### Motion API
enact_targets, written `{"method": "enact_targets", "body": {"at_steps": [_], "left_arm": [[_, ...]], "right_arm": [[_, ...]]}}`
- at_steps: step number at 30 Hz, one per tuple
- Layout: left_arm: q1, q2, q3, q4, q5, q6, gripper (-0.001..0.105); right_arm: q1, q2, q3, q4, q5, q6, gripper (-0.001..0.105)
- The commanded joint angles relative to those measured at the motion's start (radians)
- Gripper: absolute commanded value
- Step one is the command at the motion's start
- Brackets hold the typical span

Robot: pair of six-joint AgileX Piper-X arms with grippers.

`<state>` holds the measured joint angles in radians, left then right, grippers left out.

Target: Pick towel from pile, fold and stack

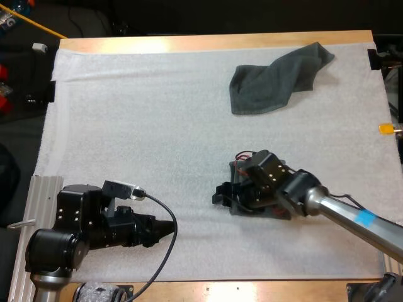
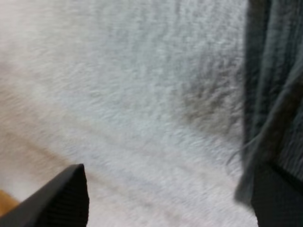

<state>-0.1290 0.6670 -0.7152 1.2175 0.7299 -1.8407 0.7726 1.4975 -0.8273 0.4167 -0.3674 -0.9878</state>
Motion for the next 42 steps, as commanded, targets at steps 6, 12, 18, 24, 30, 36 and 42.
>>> {"method": "enact_targets", "body": {"at_steps": [6,12,18,24,30,36,42], "left_arm": [[-0.001,0.002,-0.004,-0.010,0.008,0.007,0.058],[-0.001,0.002,-0.004,-0.010,0.008,0.007,0.058],[-0.001,0.002,-0.004,-0.015,0.008,0.007,0.058],[-0.001,0.002,-0.004,-0.016,0.008,0.007,0.058],[-0.001,0.002,-0.004,-0.030,0.008,0.021,0.063],[-0.001,0.011,-0.004,-0.179,0.008,-0.060,0.072],[-0.018,0.099,-0.004,-0.274,0.001,-0.129,0.072]], "right_arm": [[-0.002,-0.214,-0.005,0.177,0.132,-0.097,0.070],[-0.002,-0.422,-0.005,0.368,0.240,-0.151,0.070],[-0.002,-0.634,-0.005,0.519,0.310,-0.162,0.070],[-0.002,-0.803,-0.005,0.627,0.332,-0.153,0.070],[-0.002,-0.918,-0.005,0.692,0.457,-0.154,0.070],[-0.002,-0.926,-0.005,0.689,0.481,-0.160,0.070],[-0.002,-0.926,-0.005,0.688,0.493,-0.165,0.070]]}}
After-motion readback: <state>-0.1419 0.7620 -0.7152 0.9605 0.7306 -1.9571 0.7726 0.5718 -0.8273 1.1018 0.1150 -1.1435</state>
